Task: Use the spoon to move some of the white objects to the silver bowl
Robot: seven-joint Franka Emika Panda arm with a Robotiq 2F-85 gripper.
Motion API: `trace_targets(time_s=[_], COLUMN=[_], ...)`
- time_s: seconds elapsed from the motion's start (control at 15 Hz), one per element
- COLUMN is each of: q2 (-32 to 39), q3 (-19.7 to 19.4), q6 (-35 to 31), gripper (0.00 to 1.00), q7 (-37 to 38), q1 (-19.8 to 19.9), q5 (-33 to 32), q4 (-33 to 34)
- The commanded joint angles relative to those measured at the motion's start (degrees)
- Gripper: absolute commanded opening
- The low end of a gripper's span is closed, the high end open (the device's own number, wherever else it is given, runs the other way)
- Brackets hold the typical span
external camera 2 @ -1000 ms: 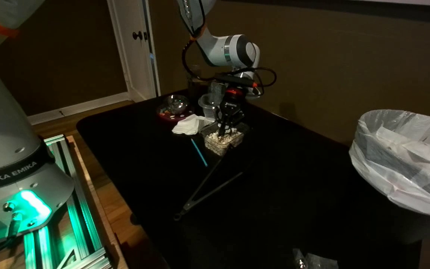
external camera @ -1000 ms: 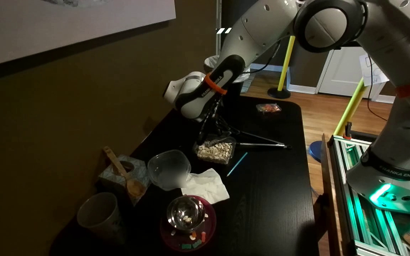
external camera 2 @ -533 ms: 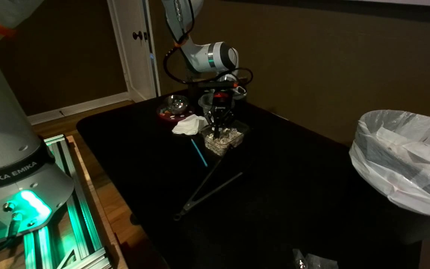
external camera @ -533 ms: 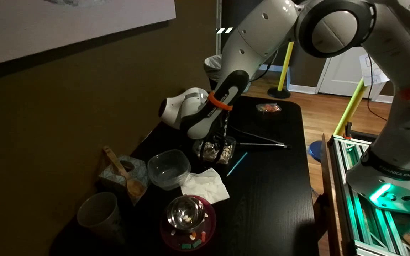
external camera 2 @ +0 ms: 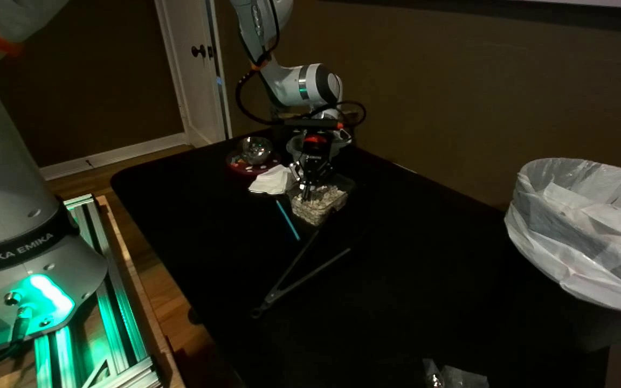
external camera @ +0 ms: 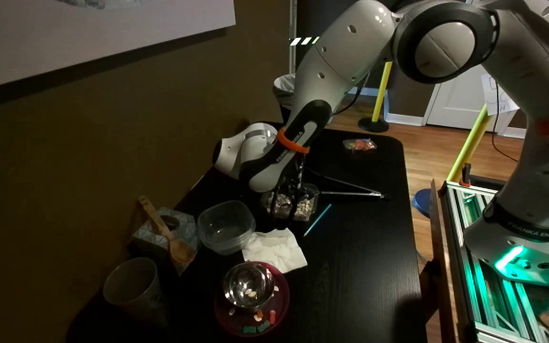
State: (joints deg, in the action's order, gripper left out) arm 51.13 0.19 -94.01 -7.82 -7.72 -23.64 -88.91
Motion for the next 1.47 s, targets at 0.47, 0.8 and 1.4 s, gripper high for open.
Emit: trace_targets(time_s=[0.47,0.8,1.4], q2=[8.4,11.7,17.6], q3=[4.4,5.5,7.0], q6=[17.3,25.8,35.8], gripper=[0.01,0.01,0.01], q7=[-21.2,-25.2,-29.1], q1=[9.8,12.5,14.3], q5=[11.9,15.3,20.1], q4=[14.3,19.1,27.2])
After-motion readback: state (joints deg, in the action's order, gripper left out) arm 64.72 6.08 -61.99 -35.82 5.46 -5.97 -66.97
